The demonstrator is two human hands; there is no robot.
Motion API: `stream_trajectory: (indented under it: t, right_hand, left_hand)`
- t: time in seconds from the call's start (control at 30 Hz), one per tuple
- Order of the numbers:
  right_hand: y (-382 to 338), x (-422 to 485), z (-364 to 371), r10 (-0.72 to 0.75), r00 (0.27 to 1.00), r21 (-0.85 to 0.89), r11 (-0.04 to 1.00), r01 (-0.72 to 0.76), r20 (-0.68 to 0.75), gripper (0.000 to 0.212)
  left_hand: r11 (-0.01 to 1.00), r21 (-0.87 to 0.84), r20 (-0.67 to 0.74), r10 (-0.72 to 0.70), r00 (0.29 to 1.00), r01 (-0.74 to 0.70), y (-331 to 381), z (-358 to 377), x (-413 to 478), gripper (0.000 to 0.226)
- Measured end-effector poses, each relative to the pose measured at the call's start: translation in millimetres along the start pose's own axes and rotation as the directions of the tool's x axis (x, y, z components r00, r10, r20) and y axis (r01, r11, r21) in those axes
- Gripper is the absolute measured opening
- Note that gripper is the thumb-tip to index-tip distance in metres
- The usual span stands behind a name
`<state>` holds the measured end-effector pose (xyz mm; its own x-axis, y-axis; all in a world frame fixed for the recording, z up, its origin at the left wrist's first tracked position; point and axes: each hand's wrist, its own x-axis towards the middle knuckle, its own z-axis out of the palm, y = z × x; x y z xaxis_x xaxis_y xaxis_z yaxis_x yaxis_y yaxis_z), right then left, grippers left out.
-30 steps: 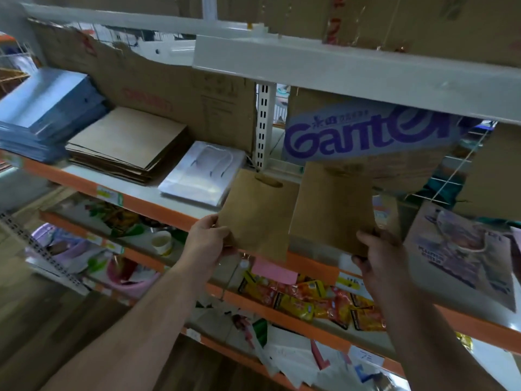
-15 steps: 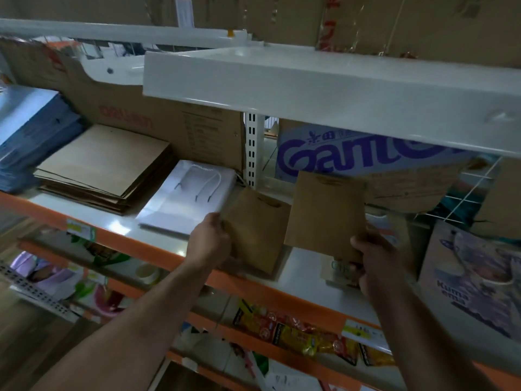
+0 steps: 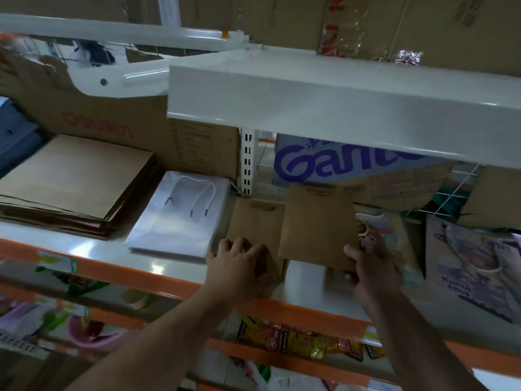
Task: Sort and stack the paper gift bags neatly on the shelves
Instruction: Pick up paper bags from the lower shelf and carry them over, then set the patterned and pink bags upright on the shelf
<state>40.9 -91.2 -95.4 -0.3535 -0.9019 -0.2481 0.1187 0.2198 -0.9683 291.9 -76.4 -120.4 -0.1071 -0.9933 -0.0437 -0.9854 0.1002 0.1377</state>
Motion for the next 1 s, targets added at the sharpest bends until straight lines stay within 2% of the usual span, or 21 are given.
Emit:
stream_trajectory:
  t: [0.07,0.13,0.23,0.3,0.33,0.53,0.63,0.73,0.77,0.83,0.9,1.0]
  right_hand:
    - [3.4,-5.5,7.9,0.035,0.999,-0.001,0.999,-0.035,-0.005,0.01]
    - [7.0,-9.6,15.9,0.047,0.999,-0.013,0.999,-0.047,-0.027,0.016]
    - [8.2,-15.9,30.7,0.053,0.998,-0.041,0.998,-0.054,-0.028,0.007]
    - [9.5,-19.8,43.9,0.082,0.997,-0.029,0.996,-0.083,-0.012,0.009]
    - [10.4,-22.1,50.8,0.096,0.995,-0.025,0.995,-0.096,-0.004,0.013]
    - [12.1,-39.2,94.3,0.082,0.995,-0.121,0.99,-0.076,0.05,0.015]
    - [21.0,-45.0,110.4,0.062,0.998,-0.296,0.953,-0.058,0.005,0.016]
    - [26.9,-54.2,113.4,-0.06,0.998,-0.538,0.842,0.038,-0.024,0.024]
    - [28.0,-57.9,112.4,-0.121,0.993,-0.641,0.762,0.09,-0.005,0.03]
    - [30.1,-62.8,110.6,-0.243,0.967,-0.819,0.539,0.197,0.073,0.047]
    - [33.4,-62.1,110.9,-0.328,0.926,-0.864,0.395,0.313,0.186,0.059]
    - [40.2,-59.2,113.2,-0.278,0.878,-0.833,0.3,0.464,0.389,0.058]
  left_hand:
    - [1.0,-0.027,-0.007,-0.011,1.0,0.01,-0.6,1.1,0.9,0.068]
    - [0.994,-0.104,-0.066,-0.038,0.997,0.031,-3.8,2.7,-1.1,0.062]
    - [0.947,-0.317,-0.322,-0.063,0.945,-0.045,-17.5,7.0,-9.6,0.051]
    - [0.933,-0.338,-0.449,-0.047,0.892,-0.121,-32.1,11.6,-13.2,0.052]
    - [0.941,-0.308,-0.468,-0.024,0.883,-0.138,-39.3,14.1,-14.2,0.055]
    - [0.974,-0.192,-0.305,0.058,0.95,-0.121,-58.6,17.6,-18.0,0.078]
    - [0.983,-0.148,-0.221,0.075,0.972,-0.11,-57.9,9.1,-20.8,0.088]
    - [0.988,-0.095,-0.168,0.102,0.98,-0.119,-56.6,5.2,-22.7,0.085]
    - [0.988,-0.091,-0.162,0.109,0.981,-0.125,-56.3,4.9,-23.0,0.082]
    - [0.987,-0.095,-0.155,0.116,0.981,-0.131,-55.9,4.1,-22.9,0.078]
    - [0.988,-0.09,-0.14,0.112,0.984,-0.126,-56.0,3.5,-22.1,0.079]
    - [0.988,-0.097,-0.138,0.109,0.984,-0.123,-54.7,1.6,-22.8,0.089]
